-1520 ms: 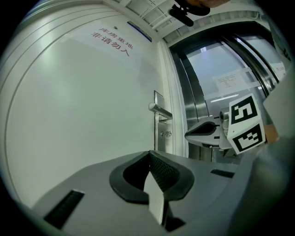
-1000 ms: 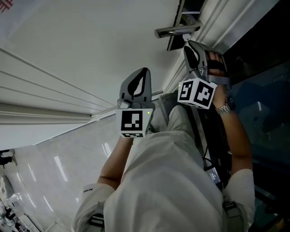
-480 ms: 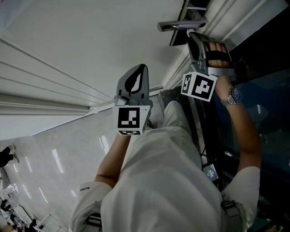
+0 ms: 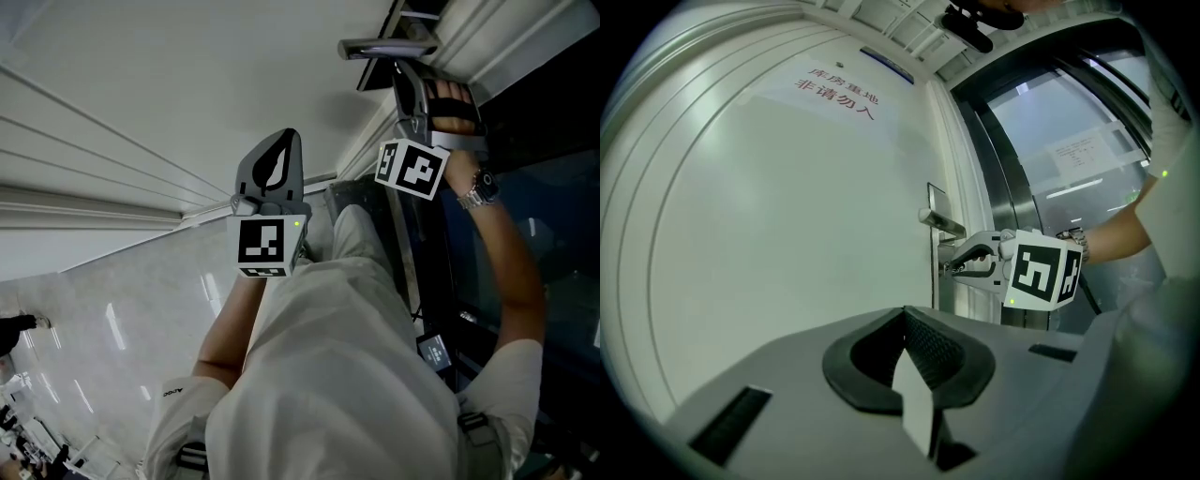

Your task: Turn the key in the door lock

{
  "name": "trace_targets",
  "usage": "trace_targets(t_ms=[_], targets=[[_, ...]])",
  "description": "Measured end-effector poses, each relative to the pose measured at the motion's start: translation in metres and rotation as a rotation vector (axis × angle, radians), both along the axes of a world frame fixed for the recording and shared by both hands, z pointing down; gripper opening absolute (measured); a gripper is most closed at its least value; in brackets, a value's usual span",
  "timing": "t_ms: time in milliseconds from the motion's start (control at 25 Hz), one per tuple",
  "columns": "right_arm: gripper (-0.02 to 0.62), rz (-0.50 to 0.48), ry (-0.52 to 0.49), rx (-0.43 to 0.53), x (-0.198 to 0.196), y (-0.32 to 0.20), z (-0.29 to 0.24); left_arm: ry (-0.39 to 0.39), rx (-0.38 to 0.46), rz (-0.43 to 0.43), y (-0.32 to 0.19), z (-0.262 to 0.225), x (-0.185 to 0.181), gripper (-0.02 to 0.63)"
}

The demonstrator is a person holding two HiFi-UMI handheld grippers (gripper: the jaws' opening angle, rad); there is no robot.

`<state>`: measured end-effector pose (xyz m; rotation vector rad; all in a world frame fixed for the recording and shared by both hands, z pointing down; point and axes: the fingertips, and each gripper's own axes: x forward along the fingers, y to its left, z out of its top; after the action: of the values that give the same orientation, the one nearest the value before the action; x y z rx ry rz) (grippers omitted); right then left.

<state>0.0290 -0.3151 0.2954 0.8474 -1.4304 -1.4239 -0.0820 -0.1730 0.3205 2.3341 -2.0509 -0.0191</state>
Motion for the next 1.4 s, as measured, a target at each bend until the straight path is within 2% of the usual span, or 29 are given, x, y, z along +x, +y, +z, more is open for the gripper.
trace_targets(t_ms=[200, 320, 400, 600, 760, 840, 1040, 1240, 1400], targets=[[0.078, 0.008, -0.084, -0.011, 0.001, -0.004, -0.001, -0.001, -0.001, 0.005, 0.001, 0.000, 0.001, 0.008], [0.023, 0.029, -0.128, -0.016, 0.008, -0.013, -0.003, -0.001, -0.003, 0.004, 0.001, 0.001, 0.003, 0.008], [0.023, 0.021, -0.162, -0.023, 0.011, -0.011, -0.005, -0.002, -0.006, 0.005, 0.002, 0.002, 0.005, 0.008], [0.023, -0.007, -0.171, -0.005, 0.003, -0.002, -0.005, -0.004, -0.013, 0.012, 0.001, 0.004, 0.007, 0.008], [0.020, 0.015, -0.208, -0.021, 0.003, -0.005, -0.005, -0.011, -0.009, 0.021, 0.000, 0.004, 0.013, 0.008], [0.017, 0.029, -0.258, -0.044, 0.003, -0.005, -0.006, -0.013, -0.009, 0.026, -0.001, 0.004, 0.016, 0.008], [0.012, 0.084, -0.493, -0.173, 0.003, -0.008, -0.010, -0.012, -0.013, 0.029, -0.003, 0.006, 0.017, 0.008], [0.011, 0.133, -0.791, -0.323, 0.005, -0.008, -0.015, -0.011, -0.011, 0.026, -0.004, 0.004, 0.016, 0.008], [0.011, 0.149, -1.054, -0.480, 0.006, -0.011, -0.018, -0.007, -0.012, 0.024, -0.004, 0.004, 0.015, 0.008]])
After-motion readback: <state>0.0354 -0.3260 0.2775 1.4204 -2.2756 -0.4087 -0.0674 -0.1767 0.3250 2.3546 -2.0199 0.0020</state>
